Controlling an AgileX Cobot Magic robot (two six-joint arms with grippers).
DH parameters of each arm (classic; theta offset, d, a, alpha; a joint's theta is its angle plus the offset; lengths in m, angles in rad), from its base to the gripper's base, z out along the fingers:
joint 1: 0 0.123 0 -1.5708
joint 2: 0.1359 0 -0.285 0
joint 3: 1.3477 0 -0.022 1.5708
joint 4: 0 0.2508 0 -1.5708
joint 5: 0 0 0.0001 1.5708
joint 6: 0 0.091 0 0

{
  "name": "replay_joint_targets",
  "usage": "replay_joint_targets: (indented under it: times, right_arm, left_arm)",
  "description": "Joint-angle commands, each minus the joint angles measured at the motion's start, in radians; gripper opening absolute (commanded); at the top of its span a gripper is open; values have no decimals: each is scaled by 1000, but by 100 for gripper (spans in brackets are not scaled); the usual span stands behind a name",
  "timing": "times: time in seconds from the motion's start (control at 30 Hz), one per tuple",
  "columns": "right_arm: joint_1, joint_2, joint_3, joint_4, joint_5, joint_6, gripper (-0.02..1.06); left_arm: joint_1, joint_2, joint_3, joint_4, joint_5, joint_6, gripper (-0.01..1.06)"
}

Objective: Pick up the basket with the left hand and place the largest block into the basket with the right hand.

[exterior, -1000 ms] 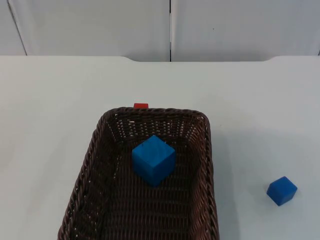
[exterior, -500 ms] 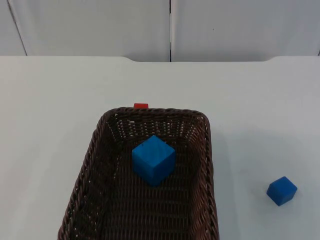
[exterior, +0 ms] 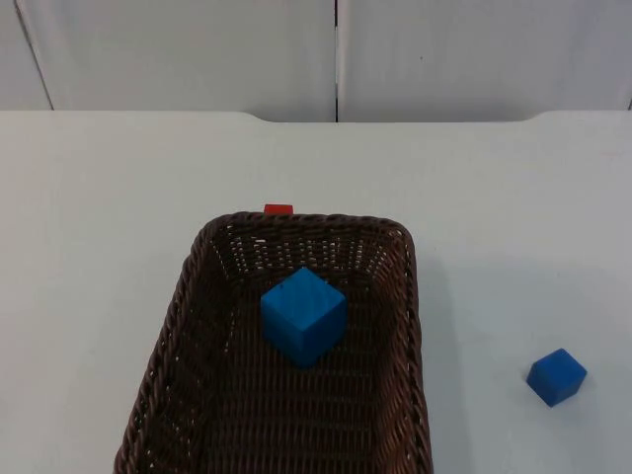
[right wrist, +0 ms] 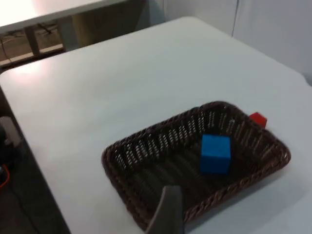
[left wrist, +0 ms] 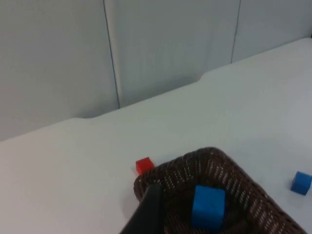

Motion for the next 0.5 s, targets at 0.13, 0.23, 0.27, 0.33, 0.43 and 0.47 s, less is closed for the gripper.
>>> replay_joint_targets:
  times: [0.13,0.23,0.27,0.33,0.43,0.47]
  right_arm:
    - [1,-80,2,0,105,11,70]
    - [1,-126,2,-12,133,39,70]
    - [1,-126,2,-12,133,39,70]
    - [1,-155,2,-58,152,81,70]
    - [1,-199,2,-148,187,168,70]
    - [1,-216,2,-157,197,172,70]
  left_arm:
    - [3,-124,103,9,12,-6,88]
    - [3,-188,117,28,33,-6,88]
    - [3,-188,117,28,33,-6,88]
    - [3,-225,117,45,35,-10,88]
    - [3,-262,127,47,46,-26,88]
    - [3,-274,135,47,54,-36,88]
